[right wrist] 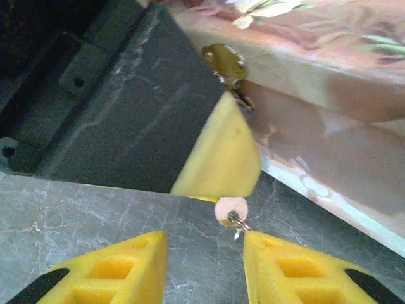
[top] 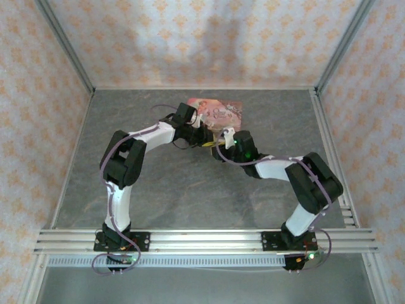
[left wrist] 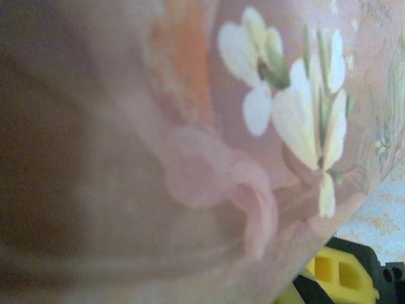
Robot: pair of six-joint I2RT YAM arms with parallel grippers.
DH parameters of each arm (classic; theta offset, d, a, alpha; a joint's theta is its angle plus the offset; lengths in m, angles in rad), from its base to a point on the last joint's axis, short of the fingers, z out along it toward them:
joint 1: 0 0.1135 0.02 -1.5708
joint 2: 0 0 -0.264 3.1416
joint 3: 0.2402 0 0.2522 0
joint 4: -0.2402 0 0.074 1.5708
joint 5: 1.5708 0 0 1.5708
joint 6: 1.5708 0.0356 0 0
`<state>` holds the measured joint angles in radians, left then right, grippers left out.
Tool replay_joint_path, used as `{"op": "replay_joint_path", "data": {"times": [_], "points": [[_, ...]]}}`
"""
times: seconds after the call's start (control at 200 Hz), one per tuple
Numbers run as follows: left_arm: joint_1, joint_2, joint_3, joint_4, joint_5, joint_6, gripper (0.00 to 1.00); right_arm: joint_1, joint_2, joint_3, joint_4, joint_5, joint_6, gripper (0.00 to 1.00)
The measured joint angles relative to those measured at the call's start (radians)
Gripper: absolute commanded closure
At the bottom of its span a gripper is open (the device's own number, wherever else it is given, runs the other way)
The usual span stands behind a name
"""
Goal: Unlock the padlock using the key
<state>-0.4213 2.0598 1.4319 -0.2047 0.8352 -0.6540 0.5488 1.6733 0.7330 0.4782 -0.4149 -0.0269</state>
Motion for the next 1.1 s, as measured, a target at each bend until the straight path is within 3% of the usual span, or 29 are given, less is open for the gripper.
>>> {"op": "replay_joint_path", "data": {"times": [0.615,0.971,1.101], "points": [[0.003,0.0,0.014,-0.031,0.019,0.0,0.96,0.025,0.05,0.069,-0.044,0.073,-0.083,0.6],[0.003,0.01,0.071,-0.109,0.052,0.021,1.0,0.027,0.05,0.067,-0.045,0.087,-0.11,0.68],[0.004,0.01,0.075,-0.135,0.052,0.039,0.99,0.034,0.05,0.068,-0.051,0.098,-0.116,0.81]]}}
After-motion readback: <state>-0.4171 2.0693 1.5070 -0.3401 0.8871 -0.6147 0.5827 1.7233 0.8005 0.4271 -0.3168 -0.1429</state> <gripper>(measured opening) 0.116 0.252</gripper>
